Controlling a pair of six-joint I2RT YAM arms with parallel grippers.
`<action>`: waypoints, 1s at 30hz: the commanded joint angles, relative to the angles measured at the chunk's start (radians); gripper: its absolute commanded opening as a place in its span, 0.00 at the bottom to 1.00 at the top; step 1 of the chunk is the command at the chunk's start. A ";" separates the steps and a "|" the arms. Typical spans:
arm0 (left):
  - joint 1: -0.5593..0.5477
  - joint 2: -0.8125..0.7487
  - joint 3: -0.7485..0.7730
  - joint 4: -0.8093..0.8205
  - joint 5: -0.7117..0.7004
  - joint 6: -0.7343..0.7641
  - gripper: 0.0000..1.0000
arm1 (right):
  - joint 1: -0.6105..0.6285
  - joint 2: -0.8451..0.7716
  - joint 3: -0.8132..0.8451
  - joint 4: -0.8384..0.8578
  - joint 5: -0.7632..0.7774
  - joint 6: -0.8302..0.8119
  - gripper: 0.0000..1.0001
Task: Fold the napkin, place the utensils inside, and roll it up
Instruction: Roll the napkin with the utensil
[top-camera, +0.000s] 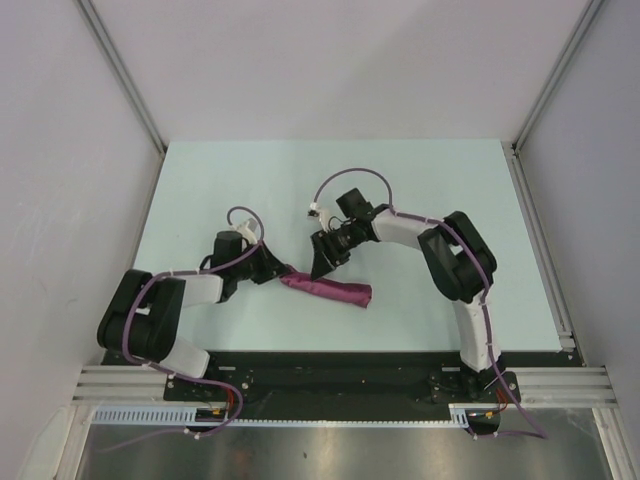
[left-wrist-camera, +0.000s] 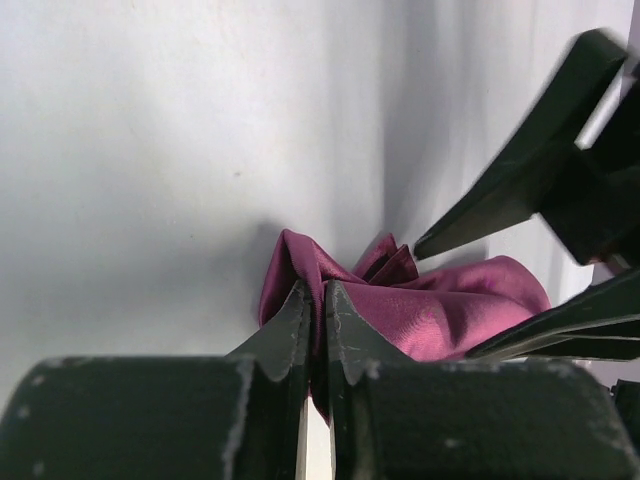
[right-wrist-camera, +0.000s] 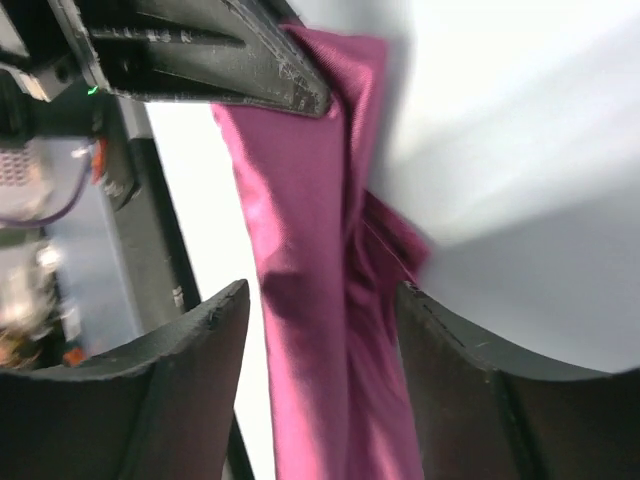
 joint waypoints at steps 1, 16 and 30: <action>-0.005 0.024 0.042 -0.020 -0.002 0.022 0.03 | -0.004 -0.149 -0.049 0.087 0.181 0.007 0.66; -0.005 0.058 0.085 -0.059 -0.008 0.033 0.02 | 0.347 -0.434 -0.347 0.369 1.035 -0.298 0.78; -0.005 0.063 0.122 -0.086 -0.018 0.038 0.01 | 0.439 -0.319 -0.345 0.384 1.143 -0.391 0.78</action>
